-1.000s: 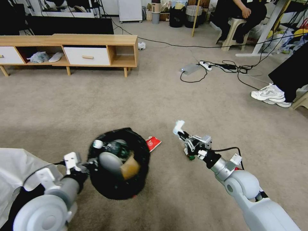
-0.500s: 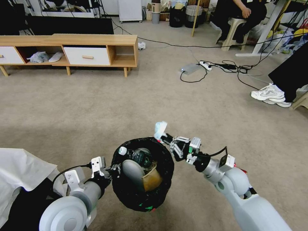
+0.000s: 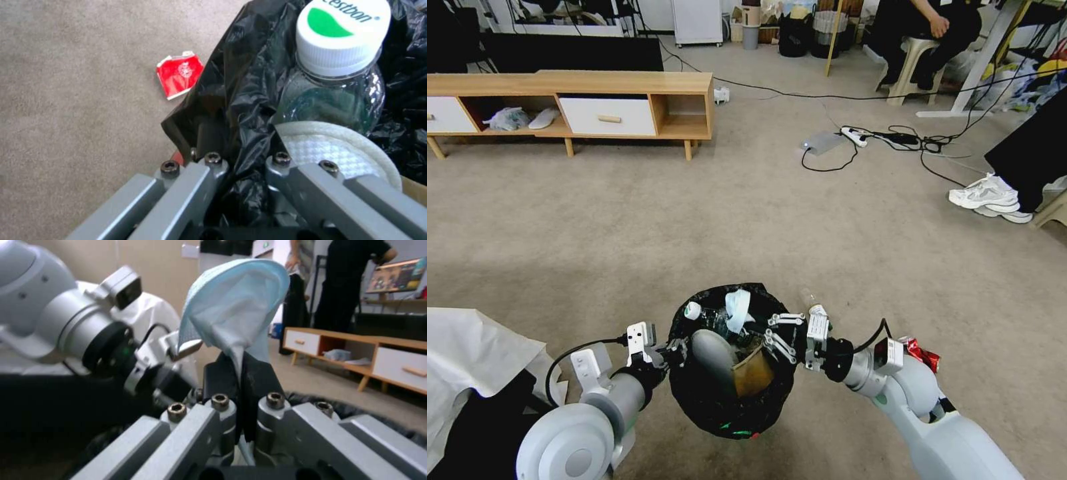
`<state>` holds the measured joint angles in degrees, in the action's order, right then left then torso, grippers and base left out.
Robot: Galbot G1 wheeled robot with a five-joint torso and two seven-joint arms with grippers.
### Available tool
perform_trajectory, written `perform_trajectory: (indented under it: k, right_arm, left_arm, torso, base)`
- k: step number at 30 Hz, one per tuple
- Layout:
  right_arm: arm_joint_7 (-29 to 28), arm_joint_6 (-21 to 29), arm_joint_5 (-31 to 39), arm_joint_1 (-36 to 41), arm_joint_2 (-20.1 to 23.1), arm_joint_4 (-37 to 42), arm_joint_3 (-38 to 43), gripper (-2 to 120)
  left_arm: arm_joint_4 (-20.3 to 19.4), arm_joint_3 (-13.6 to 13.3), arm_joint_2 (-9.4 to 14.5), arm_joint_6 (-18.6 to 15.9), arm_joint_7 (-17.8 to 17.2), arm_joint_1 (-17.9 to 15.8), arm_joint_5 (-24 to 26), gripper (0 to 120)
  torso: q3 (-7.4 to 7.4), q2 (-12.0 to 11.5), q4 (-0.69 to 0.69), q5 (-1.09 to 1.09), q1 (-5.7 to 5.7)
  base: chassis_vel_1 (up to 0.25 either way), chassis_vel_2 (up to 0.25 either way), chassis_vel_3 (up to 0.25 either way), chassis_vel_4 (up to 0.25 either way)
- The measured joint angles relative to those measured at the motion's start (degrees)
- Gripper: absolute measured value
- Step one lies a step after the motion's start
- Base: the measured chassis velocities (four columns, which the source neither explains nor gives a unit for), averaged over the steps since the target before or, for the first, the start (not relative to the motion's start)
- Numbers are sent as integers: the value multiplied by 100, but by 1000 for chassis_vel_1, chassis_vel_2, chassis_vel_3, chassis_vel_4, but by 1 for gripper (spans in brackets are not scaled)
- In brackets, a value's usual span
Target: Pick up the trash bin and place the garbage on the floor into it.
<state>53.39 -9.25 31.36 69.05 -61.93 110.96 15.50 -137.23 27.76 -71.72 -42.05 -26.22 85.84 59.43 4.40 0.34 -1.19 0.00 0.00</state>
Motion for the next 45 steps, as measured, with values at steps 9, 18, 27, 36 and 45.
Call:
perform_trajectory:
  k: [9,18,27,36,45]
  right_arm:
    - [54,8,-34,18,2,-60,47,33]
    - [2,24,-13,-29,16,-50,56,61]
    - [-151,27,79,-42,65,11,115,98]
    - [-117,27,43,-12,228,26,180,100]
    - [87,28,-26,-33,308,22,210,100]
  left_arm:
    - [-72,61,39,-12,-18,70,25,4]
    - [-84,86,32,-12,-28,90,25,4]
    - [-143,34,28,-12,-50,174,13,4]
    - [-198,40,23,-12,-59,197,11,4]
    - [-212,43,-1,-12,-61,214,4,4]
  torso:
    - [0,0,0,0,0]
    - [0,0,0,0,0]
    - [0,0,1,0,0]
    - [0,0,0,0,0]
    - [0,0,0,0,0]
  base:
    - [0,0,0,0]
    - [0,0,0,0]
    - [0,0,0,0]
    - [0,0,0,0]
    - [0,0,0,0]
